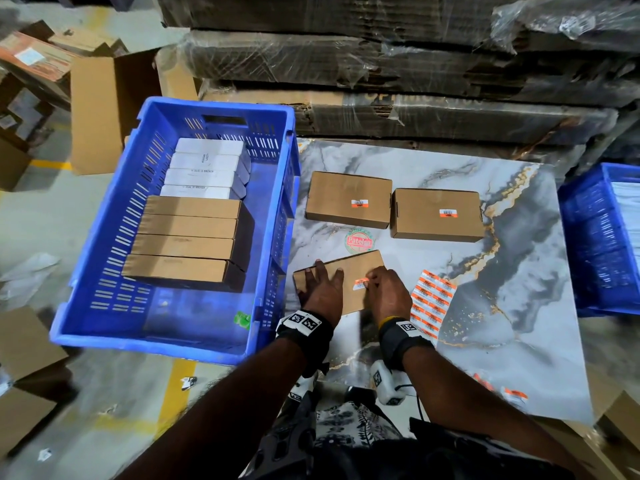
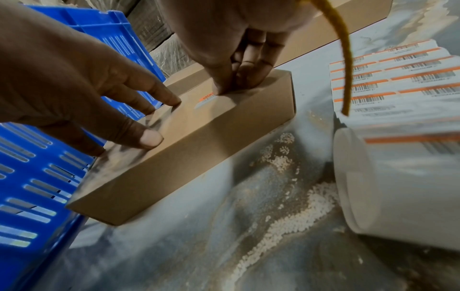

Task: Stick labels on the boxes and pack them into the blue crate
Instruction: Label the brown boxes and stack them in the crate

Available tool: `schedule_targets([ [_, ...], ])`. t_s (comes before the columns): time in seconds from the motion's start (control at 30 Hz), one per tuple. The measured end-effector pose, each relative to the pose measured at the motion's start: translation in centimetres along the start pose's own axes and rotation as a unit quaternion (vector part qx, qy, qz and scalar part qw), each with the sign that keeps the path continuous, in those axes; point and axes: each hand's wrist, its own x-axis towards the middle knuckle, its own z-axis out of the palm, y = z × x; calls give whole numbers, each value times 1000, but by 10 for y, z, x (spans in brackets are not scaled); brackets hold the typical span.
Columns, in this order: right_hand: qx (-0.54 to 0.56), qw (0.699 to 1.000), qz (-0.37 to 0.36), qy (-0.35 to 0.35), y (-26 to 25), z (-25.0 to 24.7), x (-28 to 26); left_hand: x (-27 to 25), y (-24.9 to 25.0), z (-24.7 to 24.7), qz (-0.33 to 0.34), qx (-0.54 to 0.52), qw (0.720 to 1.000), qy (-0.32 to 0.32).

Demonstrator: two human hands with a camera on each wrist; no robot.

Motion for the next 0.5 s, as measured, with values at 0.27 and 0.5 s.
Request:
schedule_targets([
  [0.27,-52,998,-25,-32,2,-1,-2,-2,-1,-2,1,-9,1000,-3],
  [0.5,-11,1000,-4,-7,-1,-2,-1,-3,-1,-1,0,0,1000,11],
])
